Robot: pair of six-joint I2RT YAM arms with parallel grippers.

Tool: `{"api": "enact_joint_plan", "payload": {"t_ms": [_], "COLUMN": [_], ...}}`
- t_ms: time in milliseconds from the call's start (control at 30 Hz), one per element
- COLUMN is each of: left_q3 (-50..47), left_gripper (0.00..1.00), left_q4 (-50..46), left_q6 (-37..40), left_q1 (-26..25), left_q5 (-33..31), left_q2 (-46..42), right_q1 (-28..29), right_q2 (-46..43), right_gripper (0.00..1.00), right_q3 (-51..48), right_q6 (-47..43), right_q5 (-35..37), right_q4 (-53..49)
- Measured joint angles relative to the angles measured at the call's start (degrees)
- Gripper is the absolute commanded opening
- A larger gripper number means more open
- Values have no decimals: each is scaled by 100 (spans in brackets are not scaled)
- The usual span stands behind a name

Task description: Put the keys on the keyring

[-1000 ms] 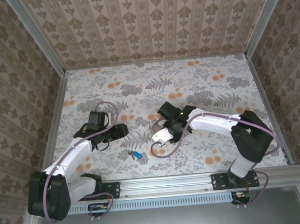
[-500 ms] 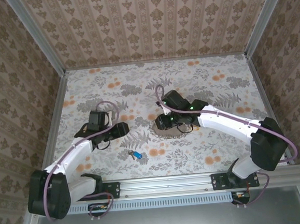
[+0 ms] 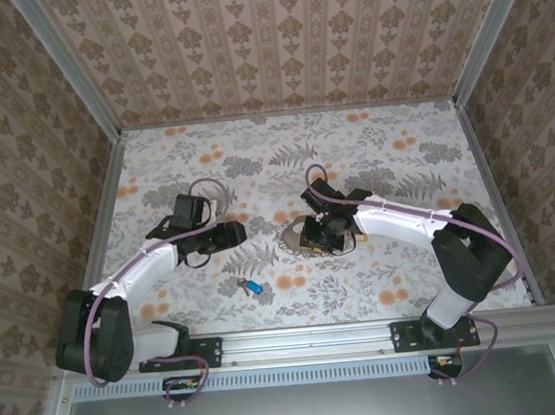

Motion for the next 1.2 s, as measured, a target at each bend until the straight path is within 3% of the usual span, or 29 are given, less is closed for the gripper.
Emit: {"api": "enact_joint_plan", "payload": {"t_ms": [233,967,1200], "left_q3": [0,11,11], "left_gripper": [62,60,60], "left_q4": [-2,42,125], "left_q6": [4,13,13], "left_q1": [-197,-315,-380], "left_q5": [-20,-63,-81], "left_q2": [118,267,267], "right_q1": [-57,-107,-105], "right_q2": [610,800,866], "right_gripper": [23,21,26], "right_q3": [20,90,131], "right_q6": [81,55,-42], "right_q5": [-221,-247,-216], "right_q4": [98,313,413]}}
